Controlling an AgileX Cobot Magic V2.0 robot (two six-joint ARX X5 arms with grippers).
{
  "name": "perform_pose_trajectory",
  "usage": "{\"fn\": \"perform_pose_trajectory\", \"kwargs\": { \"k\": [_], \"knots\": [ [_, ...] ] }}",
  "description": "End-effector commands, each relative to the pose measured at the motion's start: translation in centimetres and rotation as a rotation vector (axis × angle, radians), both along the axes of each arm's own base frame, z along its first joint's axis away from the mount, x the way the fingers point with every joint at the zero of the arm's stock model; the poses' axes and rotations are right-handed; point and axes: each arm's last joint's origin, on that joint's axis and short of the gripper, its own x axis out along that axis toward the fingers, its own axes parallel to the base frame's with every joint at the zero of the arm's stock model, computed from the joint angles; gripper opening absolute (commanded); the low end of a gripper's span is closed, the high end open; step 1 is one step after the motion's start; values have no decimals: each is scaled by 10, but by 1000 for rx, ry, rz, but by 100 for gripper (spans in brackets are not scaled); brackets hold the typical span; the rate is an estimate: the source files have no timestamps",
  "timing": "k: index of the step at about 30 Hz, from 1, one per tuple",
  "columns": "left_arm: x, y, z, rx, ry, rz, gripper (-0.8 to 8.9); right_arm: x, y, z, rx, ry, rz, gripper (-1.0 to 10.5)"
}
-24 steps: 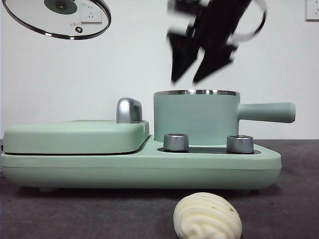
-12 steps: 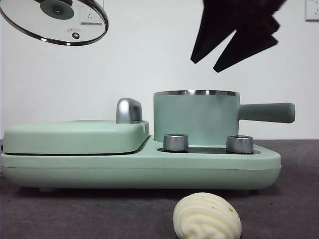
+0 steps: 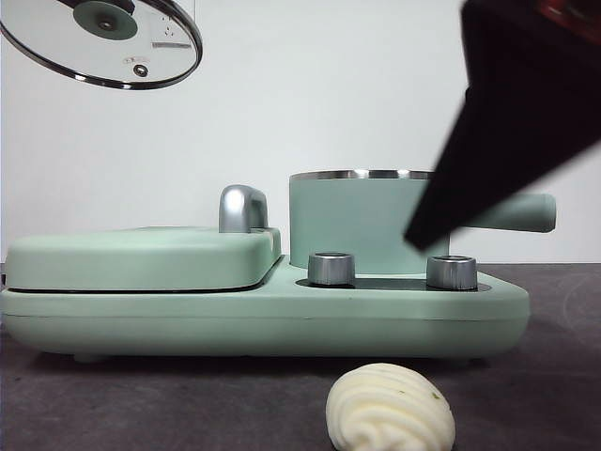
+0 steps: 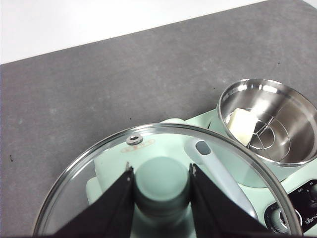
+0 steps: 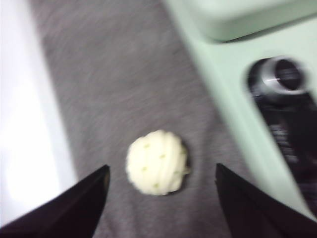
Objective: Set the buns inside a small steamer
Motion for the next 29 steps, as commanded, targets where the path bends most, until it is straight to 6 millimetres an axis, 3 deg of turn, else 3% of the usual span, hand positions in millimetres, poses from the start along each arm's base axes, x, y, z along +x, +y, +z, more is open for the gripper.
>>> {"fn": "perform_pose_trajectory", "kwargs": {
  "k": [1, 20, 25, 29],
  "knots": [
    [0, -1, 8, -14, -41, -10, 10, -4, 9, -8, -30, -36, 52, 380],
    [0, -1, 8, -14, -41, -10, 11, 9, 40, -63, -163, 46, 78, 378],
    [0, -1, 8, -14, -41, -10, 11, 11, 42, -69, -172, 68, 52, 277],
    [0, -1, 8, -14, -41, -10, 11, 11, 42, -66, -154, 84, 19, 261]
  ]
}}
